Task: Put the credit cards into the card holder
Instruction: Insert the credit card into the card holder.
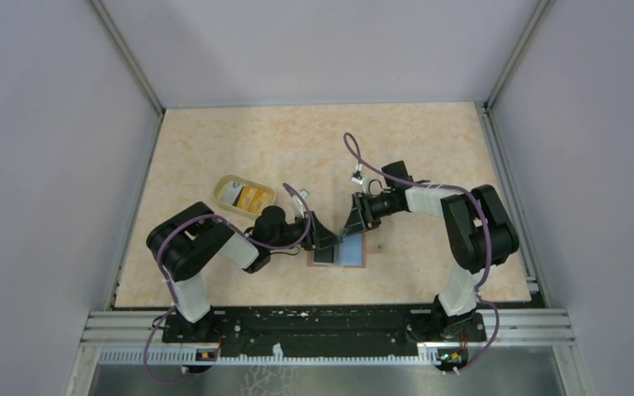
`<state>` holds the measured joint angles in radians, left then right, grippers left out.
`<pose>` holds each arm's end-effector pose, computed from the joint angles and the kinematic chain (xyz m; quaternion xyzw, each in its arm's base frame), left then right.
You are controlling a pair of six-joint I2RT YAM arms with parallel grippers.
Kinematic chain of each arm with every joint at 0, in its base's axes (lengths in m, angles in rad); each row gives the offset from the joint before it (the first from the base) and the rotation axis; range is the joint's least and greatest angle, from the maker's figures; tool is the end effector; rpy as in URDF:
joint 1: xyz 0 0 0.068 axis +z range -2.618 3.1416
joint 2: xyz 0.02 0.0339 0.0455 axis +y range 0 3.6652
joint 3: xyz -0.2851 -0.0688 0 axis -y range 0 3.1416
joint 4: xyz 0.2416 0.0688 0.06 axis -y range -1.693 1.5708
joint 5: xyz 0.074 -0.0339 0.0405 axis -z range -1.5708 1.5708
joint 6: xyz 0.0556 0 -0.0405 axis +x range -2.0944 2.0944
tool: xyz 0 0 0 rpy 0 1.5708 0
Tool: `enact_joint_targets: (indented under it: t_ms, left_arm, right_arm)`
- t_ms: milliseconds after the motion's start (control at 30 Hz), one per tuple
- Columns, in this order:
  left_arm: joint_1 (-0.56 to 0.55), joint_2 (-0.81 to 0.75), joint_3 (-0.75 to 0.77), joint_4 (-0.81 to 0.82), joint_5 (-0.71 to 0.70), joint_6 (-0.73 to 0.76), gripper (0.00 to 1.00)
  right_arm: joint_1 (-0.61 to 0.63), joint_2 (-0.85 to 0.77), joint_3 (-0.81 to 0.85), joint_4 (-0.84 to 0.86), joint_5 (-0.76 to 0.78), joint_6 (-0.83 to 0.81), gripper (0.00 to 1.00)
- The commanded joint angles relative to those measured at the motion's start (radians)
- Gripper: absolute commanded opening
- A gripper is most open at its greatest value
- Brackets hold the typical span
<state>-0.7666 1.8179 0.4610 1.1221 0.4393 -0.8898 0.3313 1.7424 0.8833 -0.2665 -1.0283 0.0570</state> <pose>0.2145 -0.2394 0.1377 0.0875 0.7731 -0.5610 0.2828 0.2835 0.1479 0.1580 -0.2237 0.8264 0.5077 0.0961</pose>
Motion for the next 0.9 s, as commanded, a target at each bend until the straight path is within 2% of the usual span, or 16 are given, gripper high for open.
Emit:
enact_joint_targets:
  t_ms: [0,567,767,867]
  left_arm:
    - [0.004,0.007,-0.004,0.028,0.021,-0.001,0.42]
    - [0.004,-0.005,-0.011,0.023,0.018,-0.006,0.42]
    - [0.004,-0.009,-0.013,0.013,0.018,-0.007,0.42]
    - [0.004,-0.009,-0.013,0.012,0.017,-0.008,0.41]
  right_arm:
    - [-0.003,-0.009,-0.009,0.057,-0.057,0.030,0.43]
    - [0.033,0.046,0.024,-0.035,0.149,-0.022,0.38]
    - [0.032,-0.010,0.045,-0.061,0.152,-0.085,0.38]
    - [0.025,-0.067,0.026,-0.018,0.131,-0.066,0.39]
